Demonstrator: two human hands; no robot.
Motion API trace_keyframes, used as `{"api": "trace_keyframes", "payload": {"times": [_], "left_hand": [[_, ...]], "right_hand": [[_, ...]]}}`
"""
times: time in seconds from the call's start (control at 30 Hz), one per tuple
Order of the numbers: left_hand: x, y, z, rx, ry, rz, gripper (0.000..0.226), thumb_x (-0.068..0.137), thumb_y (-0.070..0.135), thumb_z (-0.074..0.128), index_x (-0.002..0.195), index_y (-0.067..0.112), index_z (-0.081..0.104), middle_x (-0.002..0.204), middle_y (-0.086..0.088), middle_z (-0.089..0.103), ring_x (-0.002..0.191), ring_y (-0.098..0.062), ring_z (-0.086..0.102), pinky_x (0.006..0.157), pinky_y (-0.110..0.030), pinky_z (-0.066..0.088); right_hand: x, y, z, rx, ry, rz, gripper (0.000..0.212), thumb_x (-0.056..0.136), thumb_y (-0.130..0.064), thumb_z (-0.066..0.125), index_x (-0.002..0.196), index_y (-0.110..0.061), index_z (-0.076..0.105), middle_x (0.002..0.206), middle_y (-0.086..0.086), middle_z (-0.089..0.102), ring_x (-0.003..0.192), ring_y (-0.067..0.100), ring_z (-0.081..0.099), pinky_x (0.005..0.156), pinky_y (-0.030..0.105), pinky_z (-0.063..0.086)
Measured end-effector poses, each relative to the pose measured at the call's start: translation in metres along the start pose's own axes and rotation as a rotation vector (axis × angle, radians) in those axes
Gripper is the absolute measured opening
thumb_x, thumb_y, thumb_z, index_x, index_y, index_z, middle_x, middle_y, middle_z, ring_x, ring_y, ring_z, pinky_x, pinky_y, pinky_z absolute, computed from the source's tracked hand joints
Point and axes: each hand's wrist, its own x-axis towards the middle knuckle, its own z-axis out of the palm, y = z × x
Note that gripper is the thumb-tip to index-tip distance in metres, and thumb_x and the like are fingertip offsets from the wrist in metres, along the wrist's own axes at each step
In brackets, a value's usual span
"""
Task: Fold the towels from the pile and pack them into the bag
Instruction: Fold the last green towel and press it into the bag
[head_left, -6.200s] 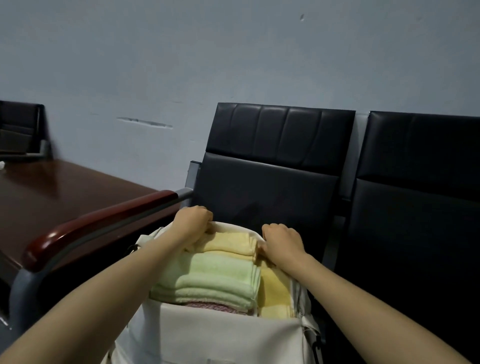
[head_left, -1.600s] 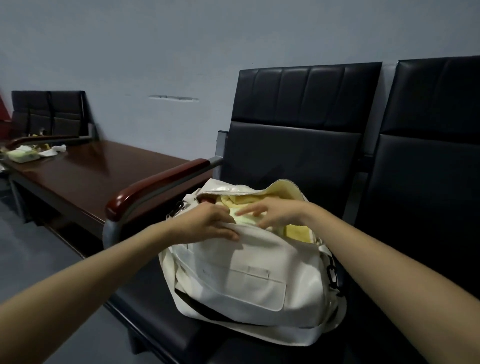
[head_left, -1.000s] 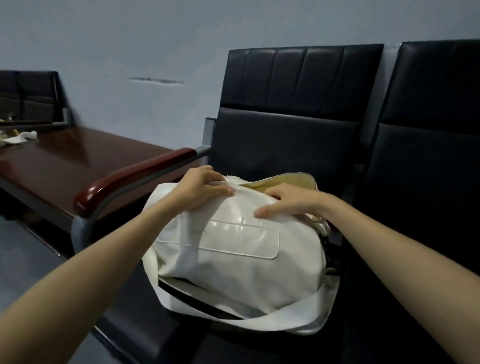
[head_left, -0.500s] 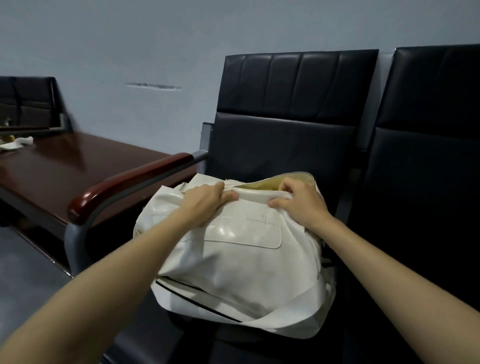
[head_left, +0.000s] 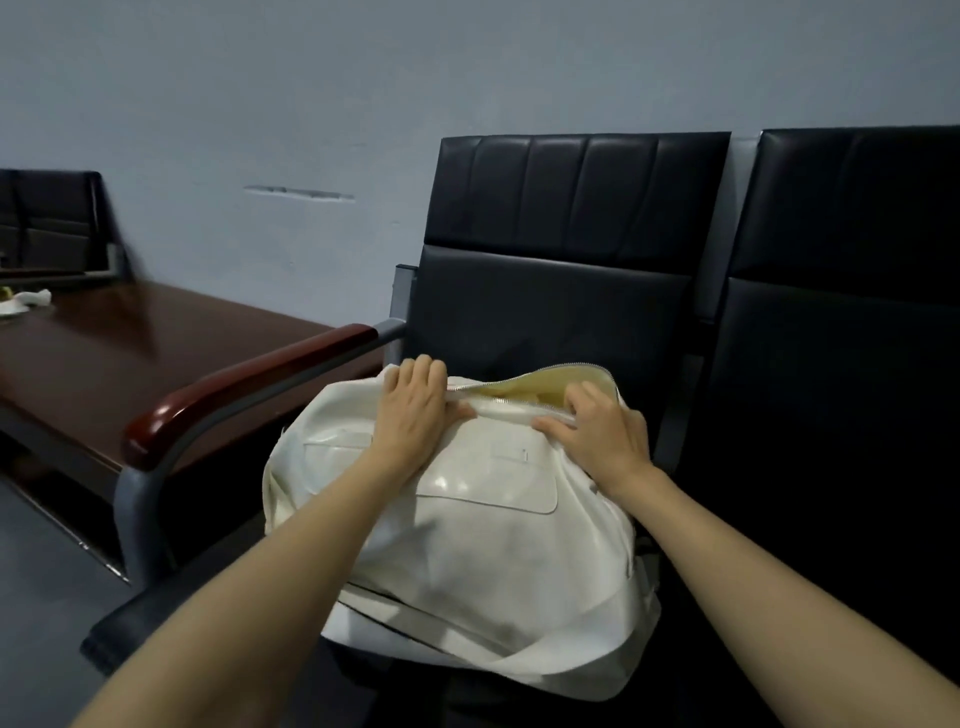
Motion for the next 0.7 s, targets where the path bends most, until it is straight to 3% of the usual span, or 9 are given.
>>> {"api": "trace_keyframes", "payload": {"times": [0.1,0.17,0.23,0.33,0.4,0.47,0.57,0.7], "left_hand": [[-0.01,0.001,0.011,0.002,0.02,-0.021,0.05,0.08,0.06,0.051,0.077,0.011,0.05,0.077,-0.006,0.049,0.075,-0.026,0.046,0.079,-0.035,0.027],[-0.014,-0.001,0.008,-0.041,0.07,-0.027,0.057,0.088,0.064,0.034,0.079,0.01,0.05,0.08,-0.007,0.05,0.081,-0.023,0.038,0.084,-0.036,0.026],[-0.016,0.002,0.005,-0.081,0.119,-0.032,0.062,0.093,0.064,0.022,0.082,0.009,0.049,0.085,-0.009,0.052,0.086,-0.022,0.037,0.088,-0.037,0.026],[-0.018,0.006,0.004,-0.104,0.127,-0.044,0.053,0.095,0.06,0.025,0.086,0.011,0.044,0.087,-0.009,0.053,0.088,-0.023,0.038,0.089,-0.037,0.026],[-0.02,0.004,0.003,-0.122,0.128,-0.046,0.048,0.095,0.059,0.027,0.086,0.013,0.04,0.083,-0.008,0.051,0.083,-0.021,0.036,0.084,-0.035,0.027],[-0.025,0.002,0.003,-0.148,0.116,-0.037,0.053,0.097,0.061,0.021,0.083,0.014,0.042,0.078,-0.005,0.05,0.078,-0.019,0.033,0.08,-0.033,0.027],[-0.024,0.004,-0.001,-0.198,0.087,-0.062,0.061,0.095,0.065,0.018,0.082,0.015,0.051,0.08,-0.001,0.054,0.079,-0.017,0.034,0.079,-0.031,0.026],[-0.005,0.009,-0.014,-0.321,0.086,-0.147,0.042,0.089,0.054,0.039,0.078,0.015,0.05,0.083,-0.002,0.057,0.084,-0.024,0.046,0.075,-0.033,0.022]], "right_hand": [[-0.003,0.006,0.013,0.017,-0.042,0.018,0.039,0.089,-0.051,0.057,0.076,-0.018,0.041,0.078,-0.009,0.043,0.074,0.015,0.043,0.061,0.03,0.029],[0.001,0.006,0.012,0.157,0.092,-0.032,0.029,0.092,-0.042,0.057,0.078,-0.017,0.05,0.081,-0.008,0.046,0.08,0.015,0.045,0.066,0.029,0.034],[0.015,0.002,0.009,0.133,0.172,-0.135,0.015,0.092,-0.026,0.061,0.099,-0.013,0.063,0.099,-0.001,0.056,0.098,0.02,0.049,0.08,0.031,0.04],[0.044,-0.014,0.005,-0.095,-0.02,-0.212,0.04,0.092,-0.019,0.058,0.131,-0.017,0.054,0.127,0.001,0.052,0.125,0.021,0.04,0.102,0.033,0.031],[0.058,-0.025,0.008,-0.192,-0.113,-0.166,0.034,0.094,-0.022,0.053,0.128,-0.02,0.057,0.127,0.0,0.054,0.123,0.022,0.043,0.099,0.033,0.033],[0.066,-0.028,0.01,-0.22,-0.186,-0.031,0.024,0.095,-0.02,0.048,0.11,-0.019,0.066,0.114,0.002,0.063,0.106,0.024,0.055,0.082,0.032,0.039],[0.065,-0.04,0.008,0.062,-0.166,0.131,0.025,0.098,-0.03,0.046,0.094,-0.018,0.068,0.094,0.002,0.066,0.087,0.025,0.059,0.07,0.031,0.04],[0.043,-0.065,0.008,0.136,-0.015,-0.086,0.029,0.097,-0.039,0.049,0.089,-0.021,0.07,0.088,-0.004,0.065,0.077,0.019,0.058,0.067,0.033,0.044]]}}
